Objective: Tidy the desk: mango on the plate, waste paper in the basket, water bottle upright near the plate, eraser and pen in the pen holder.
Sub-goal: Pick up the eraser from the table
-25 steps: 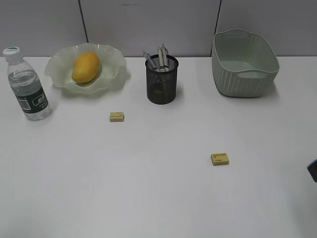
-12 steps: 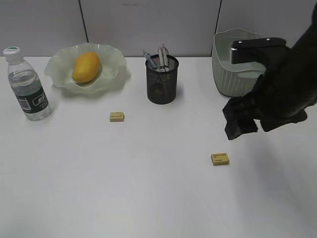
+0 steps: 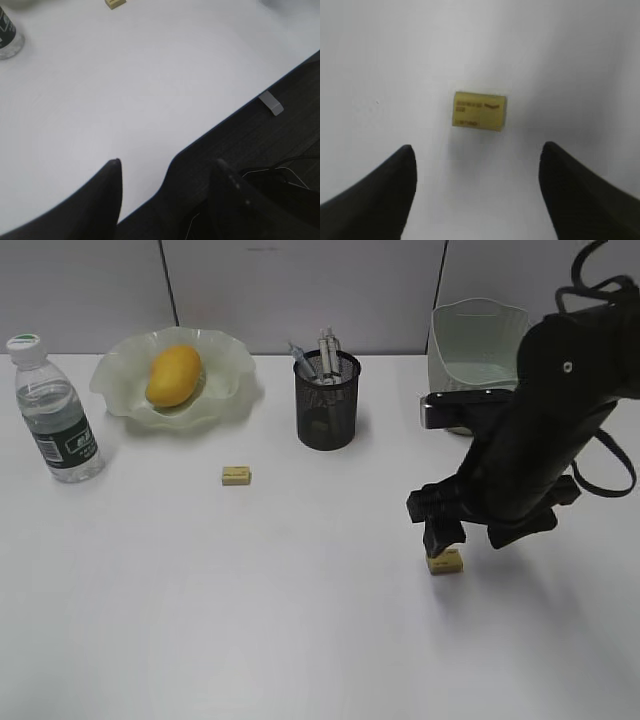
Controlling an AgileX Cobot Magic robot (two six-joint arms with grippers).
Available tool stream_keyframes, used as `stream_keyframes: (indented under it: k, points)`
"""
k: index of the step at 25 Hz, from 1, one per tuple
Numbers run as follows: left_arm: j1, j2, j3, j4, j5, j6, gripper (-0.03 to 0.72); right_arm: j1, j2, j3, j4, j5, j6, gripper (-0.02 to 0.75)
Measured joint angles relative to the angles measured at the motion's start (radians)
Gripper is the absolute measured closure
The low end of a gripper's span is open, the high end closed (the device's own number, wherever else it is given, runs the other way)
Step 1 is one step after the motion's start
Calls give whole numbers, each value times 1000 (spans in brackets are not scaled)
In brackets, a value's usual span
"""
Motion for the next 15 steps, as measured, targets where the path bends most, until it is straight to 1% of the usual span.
stream_keyframes:
  k: [5, 15]
  points:
    - [0, 0, 0, 0, -1, 0, 263, 0, 65, -3, 1, -48, 9, 142]
    - [0, 0, 0, 0, -1, 0, 263, 0, 192, -59, 1, -67, 11, 143]
